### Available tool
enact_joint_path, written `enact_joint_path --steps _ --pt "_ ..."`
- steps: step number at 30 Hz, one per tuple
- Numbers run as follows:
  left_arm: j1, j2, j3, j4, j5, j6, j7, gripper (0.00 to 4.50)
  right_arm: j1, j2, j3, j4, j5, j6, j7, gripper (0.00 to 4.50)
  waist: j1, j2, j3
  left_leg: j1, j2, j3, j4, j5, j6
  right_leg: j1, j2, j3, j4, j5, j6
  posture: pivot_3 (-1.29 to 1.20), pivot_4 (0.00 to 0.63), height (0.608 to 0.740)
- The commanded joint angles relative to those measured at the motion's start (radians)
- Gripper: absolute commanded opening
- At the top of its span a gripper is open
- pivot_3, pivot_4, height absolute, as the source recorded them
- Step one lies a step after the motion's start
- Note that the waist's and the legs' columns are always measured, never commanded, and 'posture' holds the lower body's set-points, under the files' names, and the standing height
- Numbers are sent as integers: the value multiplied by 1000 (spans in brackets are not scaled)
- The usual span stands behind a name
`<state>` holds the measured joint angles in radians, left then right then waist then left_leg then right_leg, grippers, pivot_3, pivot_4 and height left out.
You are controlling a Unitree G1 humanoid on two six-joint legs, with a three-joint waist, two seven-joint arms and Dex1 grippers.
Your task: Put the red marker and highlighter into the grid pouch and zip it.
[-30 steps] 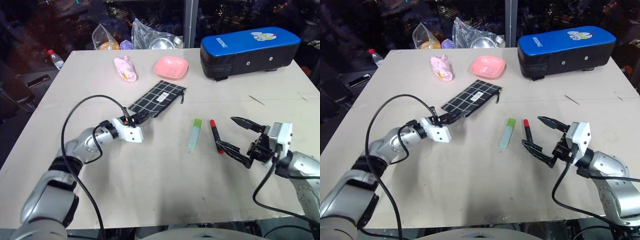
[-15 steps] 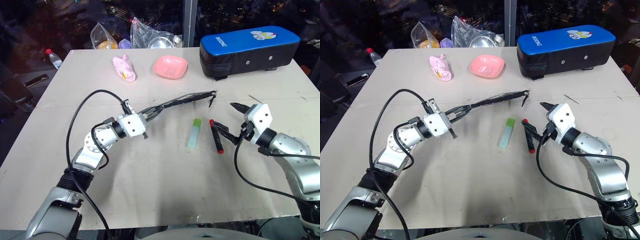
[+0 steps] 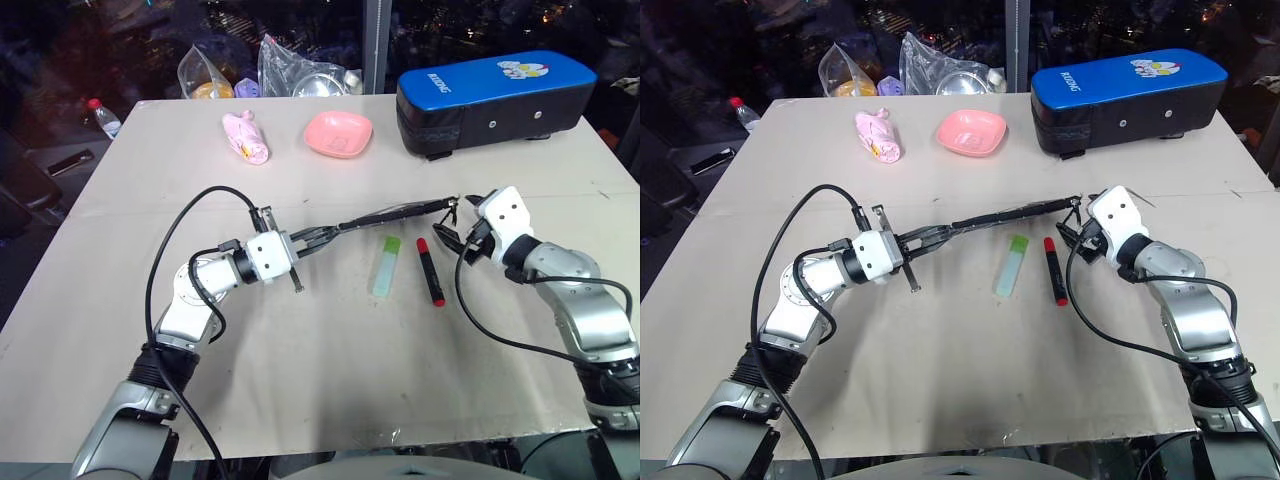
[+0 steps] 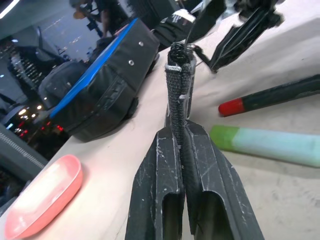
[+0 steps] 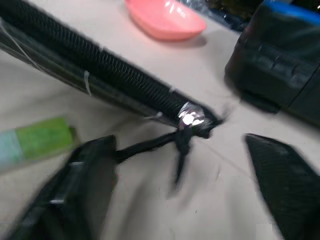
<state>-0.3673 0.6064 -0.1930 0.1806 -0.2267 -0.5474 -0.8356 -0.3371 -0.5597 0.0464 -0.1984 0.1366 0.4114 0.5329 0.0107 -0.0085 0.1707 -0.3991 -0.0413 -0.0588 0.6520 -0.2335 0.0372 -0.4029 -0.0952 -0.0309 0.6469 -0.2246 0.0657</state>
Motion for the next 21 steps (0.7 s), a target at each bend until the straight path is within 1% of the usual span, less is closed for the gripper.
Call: enact_joint_path --steps 1,3,5,9,13,14,16,21 --pt "-2 -10 36 -3 6 -27 -13 0 -37 1 -1 5 -31 -34 -9 2216 -1 0 0 0 0 0 0 0 0 0 0 0 0 0 0 0 150 740" --pt "0 -13 41 -1 11 -30 -17 0 -50 19 -14 8 -26 -34 -21 1232 0 0 0 0 1 0 0 0 0 0 1 0 0 0 0 0 150 740" --pt "2 -17 45 2 14 -32 -21 0 -54 26 -17 8 -26 -33 -24 84 0 0 0 0 1 0 0 0 0 0 2 0 0 0 -1 0 150 740" --pt "7 -26 53 4 6 -14 -34 0 -52 32 -15 -2 -25 -26 -23 31 0 0 0 0 2 1 0 0 0 0 2 1 0 0 -1 0 150 740" --pt "11 -37 52 -8 15 -9 -43 1185 -56 41 -14 -15 -23 -6 -29 0 0 0 0 0 2 0 0 0 0 0 2 1 0 1 -1 0 150 740" --pt "14 -40 51 -13 19 -9 -43 1780 -58 43 -14 -18 -24 -1 -30 0 0 0 0 0 2 0 0 0 0 0 2 1 0 1 -1 0 150 740" --pt "18 -46 52 -25 23 -6 -41 2672 -61 46 -14 -21 -25 5 -32 0 0 0 0 0 2 1 0 0 0 0 2 1 0 1 -1 0 150 740" --pt "28 -59 54 -89 -6 58 -45 2672 -62 51 -15 -15 -30 1 -37 0 0 0 0 0 2 1 0 0 0 -1 2 1 0 1 -1 0 150 740"
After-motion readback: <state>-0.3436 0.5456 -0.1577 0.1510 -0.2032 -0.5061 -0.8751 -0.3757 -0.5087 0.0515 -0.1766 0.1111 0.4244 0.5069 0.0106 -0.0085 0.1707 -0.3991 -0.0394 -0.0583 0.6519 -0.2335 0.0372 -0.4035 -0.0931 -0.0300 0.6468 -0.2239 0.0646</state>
